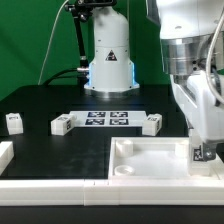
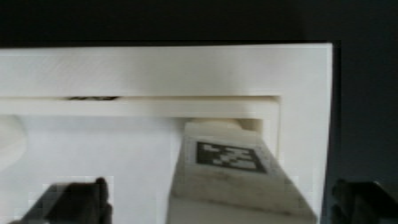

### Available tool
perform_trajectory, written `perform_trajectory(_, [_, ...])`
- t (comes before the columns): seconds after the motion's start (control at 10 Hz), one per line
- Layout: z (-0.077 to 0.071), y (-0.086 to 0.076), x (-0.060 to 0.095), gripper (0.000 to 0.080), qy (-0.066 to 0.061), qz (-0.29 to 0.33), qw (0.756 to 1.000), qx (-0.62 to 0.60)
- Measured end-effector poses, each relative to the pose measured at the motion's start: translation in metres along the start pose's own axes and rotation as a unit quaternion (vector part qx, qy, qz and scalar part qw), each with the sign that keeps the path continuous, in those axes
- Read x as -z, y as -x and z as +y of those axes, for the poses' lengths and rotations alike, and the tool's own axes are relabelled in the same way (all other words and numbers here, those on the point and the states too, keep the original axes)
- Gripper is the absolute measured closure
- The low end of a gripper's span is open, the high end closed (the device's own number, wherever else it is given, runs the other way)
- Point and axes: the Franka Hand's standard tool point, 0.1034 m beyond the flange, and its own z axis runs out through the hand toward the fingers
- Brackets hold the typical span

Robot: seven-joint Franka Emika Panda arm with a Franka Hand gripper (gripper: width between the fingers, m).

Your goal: Assemble one leg

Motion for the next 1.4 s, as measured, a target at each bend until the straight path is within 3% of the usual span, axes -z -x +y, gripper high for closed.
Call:
perform_trajectory(0.4, [-0.0008, 0.0027, 0.0022, 0.0150, 0.009, 0.001, 0.978, 0.209])
perform_trajectory(1.2, [-0.0032, -0.0035, 0.0012, 0.0150, 0.006, 0.015, 0.842, 0.540])
perform_trajectory(1.4, [-0.0033, -0.0035, 0.0013, 0.0150, 0.006, 0.015, 0.842, 0.539])
